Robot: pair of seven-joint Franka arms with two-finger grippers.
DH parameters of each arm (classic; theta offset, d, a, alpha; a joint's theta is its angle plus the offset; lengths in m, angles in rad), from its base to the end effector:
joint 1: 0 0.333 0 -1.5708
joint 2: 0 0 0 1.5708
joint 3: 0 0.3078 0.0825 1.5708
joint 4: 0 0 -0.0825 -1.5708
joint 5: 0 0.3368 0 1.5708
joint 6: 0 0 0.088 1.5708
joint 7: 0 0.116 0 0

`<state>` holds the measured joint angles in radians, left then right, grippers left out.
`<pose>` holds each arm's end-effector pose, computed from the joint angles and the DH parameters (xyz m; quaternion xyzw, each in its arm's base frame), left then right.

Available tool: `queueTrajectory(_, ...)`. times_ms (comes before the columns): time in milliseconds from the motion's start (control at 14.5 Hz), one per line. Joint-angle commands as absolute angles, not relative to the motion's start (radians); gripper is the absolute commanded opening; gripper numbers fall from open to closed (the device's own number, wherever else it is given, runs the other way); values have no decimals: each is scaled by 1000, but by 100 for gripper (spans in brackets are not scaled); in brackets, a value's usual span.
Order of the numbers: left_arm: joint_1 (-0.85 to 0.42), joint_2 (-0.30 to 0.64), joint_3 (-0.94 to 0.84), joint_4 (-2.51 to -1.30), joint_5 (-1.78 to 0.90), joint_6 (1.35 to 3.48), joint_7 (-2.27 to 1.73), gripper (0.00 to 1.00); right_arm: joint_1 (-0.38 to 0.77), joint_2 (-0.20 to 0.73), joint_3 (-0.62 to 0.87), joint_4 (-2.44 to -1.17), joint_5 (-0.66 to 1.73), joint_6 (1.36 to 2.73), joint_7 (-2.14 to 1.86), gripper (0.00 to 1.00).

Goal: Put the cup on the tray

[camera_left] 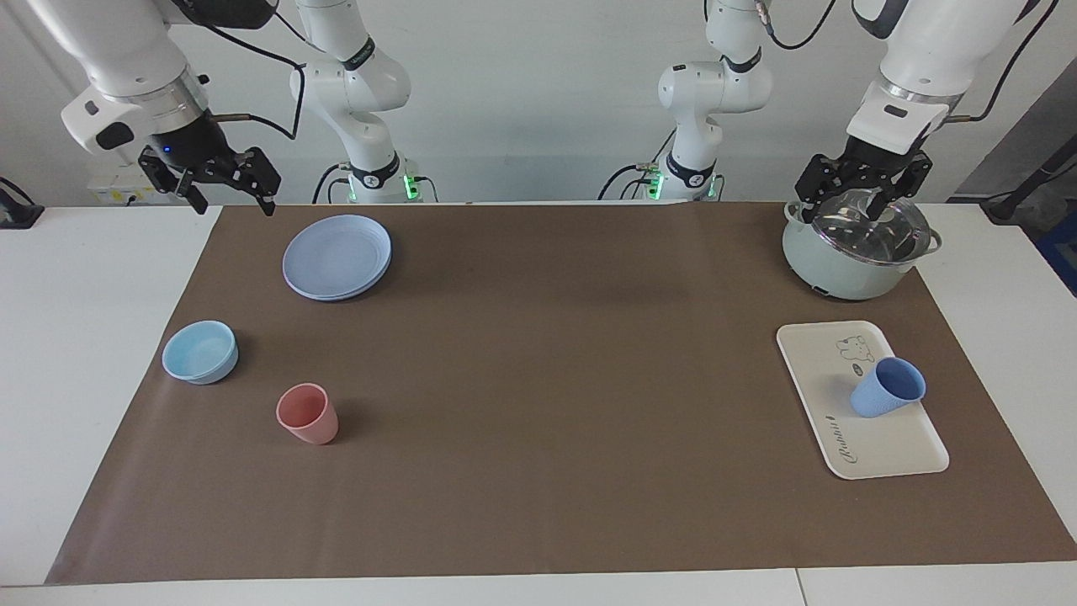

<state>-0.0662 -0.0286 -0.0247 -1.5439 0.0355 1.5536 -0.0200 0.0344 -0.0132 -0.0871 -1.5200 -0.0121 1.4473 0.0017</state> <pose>0.4961 -0.0412 0.6316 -0.9990 0.0348 -0.0201 0.0170 0.4894 -0.0277 0.6247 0.9992 -0.0277 -0.0299 0.0047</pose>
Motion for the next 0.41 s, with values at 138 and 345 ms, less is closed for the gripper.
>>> queueTrajectory(138,-51,-38,-26,-1559,11,1571,-28,100,20,-23,-87,-1529,8,1448,8,100)
queueTrajectory(345,-46,-37,-26,-1560,11,1572,-25,100,20,-23,-87,-1531,8,1447,12,100)
